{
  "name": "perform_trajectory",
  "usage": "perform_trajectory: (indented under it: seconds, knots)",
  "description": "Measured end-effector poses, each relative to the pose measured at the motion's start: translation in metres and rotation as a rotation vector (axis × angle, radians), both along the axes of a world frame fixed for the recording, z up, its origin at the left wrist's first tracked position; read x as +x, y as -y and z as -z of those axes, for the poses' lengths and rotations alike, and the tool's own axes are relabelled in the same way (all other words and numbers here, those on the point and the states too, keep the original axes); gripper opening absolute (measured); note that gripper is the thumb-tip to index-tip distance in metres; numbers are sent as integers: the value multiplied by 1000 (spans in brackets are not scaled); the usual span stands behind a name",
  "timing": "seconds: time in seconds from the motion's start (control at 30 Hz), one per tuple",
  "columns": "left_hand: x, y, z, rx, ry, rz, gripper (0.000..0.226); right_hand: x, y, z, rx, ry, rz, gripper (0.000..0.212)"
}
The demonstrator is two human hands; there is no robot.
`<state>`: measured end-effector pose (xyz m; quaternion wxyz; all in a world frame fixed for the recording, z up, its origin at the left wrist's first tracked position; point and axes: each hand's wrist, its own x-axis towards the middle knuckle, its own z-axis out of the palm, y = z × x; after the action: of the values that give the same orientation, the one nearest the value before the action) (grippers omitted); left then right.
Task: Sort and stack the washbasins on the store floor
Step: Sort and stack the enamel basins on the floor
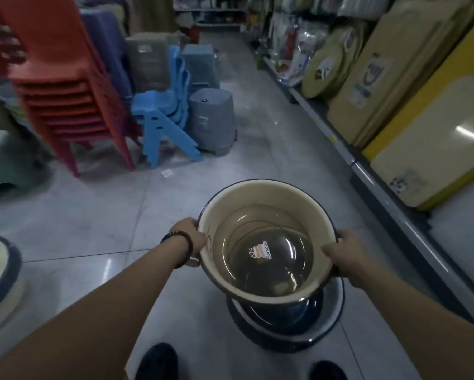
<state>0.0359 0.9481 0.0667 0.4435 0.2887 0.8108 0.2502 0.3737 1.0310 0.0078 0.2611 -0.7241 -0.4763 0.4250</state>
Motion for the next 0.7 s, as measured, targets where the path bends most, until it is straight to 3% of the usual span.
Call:
perform_trajectory:
  seconds: [0.17,0.27,0.33,0.43,0.6,0.7]
  knots:
    - [28,-44,25,83,183,-102,78,23,-2,10,-134,-109,161,32]
    - [51,-53,39,41,358,-171,57,15,-3,-2,-165,-224,213,23]
    - [65,-57,56,27,411,-189,64,11,1,-8,-216,-276,194,32]
    - [68,-65,61,111,309,-163,66,23,3,-14,-338,-329,106,31]
    - [62,-65,32,102,23,132,53,65,-1,-22,-124,-4,120,36]
    - [63,-68,37,210,54,-28,61,76,5,-15,-201,-68,152,26]
